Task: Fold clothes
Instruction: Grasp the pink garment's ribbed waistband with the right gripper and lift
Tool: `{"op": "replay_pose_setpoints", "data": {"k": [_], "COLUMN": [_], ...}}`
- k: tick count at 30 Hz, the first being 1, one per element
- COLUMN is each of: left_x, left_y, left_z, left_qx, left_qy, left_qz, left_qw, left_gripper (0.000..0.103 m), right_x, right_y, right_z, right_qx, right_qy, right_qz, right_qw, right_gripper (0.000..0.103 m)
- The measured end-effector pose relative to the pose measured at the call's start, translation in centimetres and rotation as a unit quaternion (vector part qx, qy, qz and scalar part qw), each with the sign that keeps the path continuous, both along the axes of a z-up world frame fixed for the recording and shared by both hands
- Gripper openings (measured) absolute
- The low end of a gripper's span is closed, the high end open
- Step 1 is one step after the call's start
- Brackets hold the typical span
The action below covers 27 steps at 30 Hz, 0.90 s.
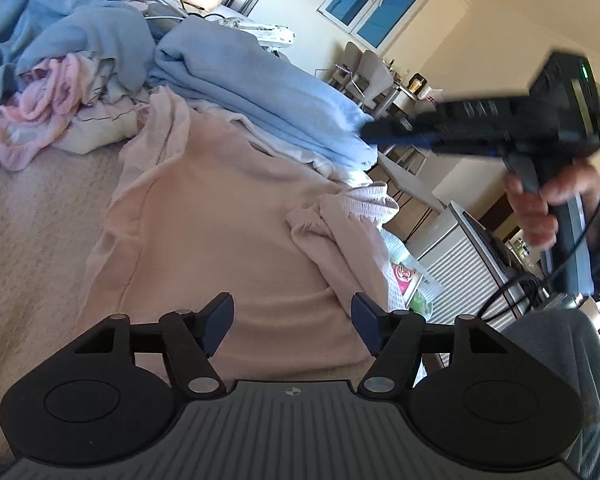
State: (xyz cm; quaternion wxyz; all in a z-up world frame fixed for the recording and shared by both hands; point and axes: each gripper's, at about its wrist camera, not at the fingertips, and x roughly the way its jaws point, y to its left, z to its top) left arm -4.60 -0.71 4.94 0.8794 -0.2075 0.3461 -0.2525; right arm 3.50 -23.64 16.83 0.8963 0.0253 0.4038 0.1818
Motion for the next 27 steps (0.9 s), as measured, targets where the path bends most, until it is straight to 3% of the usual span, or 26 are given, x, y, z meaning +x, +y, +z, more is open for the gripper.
{"op": "replay_pose_setpoints", "data": {"k": [4, 7, 11, 16, 19, 25, 27], "left_x": [2.4, 4.2, 5.8, 5.5, 5.2, 5.1, 5.2], "left_y": [-2.4, -4.9, -7.7, -7.0, -5.8, -5.6, -5.6], "left_z": [0.9, 1.1, 0.4, -0.6, -1.0, -1.6, -1.7], "left_qx": [-0.020, -0.008, 0.040, 0.035, 0.018, 0.009, 0.005], "left_qy": [-0.009, -0.021, -0.019, -0.001, 0.015, 0.021, 0.022], "left_qz": [-0.005, -0.008, -0.033, -0.029, -0.018, -0.020, -0.020], "left_qw": [0.9998, 0.9997, 0.9985, 0.9990, 0.9996, 0.9995, 0.9996], "left_gripper": [0.070, 0.071, 0.057, 0.057, 0.060, 0.062, 0.063], "right_x": [-1.1, -1.7, -1.5, -0.2, 0.3, -0.2, -0.7], "right_y": [-4.5, -5.9, -4.4, -1.5, -0.5, -0.8, -1.0], "right_z": [-0.5, -0.9, -2.2, -5.0, -6.6, -7.8, -7.9], "right_qx": [-0.011, -0.013, -0.015, -0.057, -0.096, -0.110, -0.107], "right_qy": [0.014, 0.023, 0.041, 0.056, 0.064, 0.068, 0.061], "right_qz": [-0.051, -0.053, -0.009, 0.034, 0.032, 0.036, 0.035], "right_qw": [0.999, 0.998, 0.999, 0.996, 0.993, 0.991, 0.992], "right_gripper": [0.014, 0.017, 0.017, 0.019, 0.028, 0.028, 0.024]}}
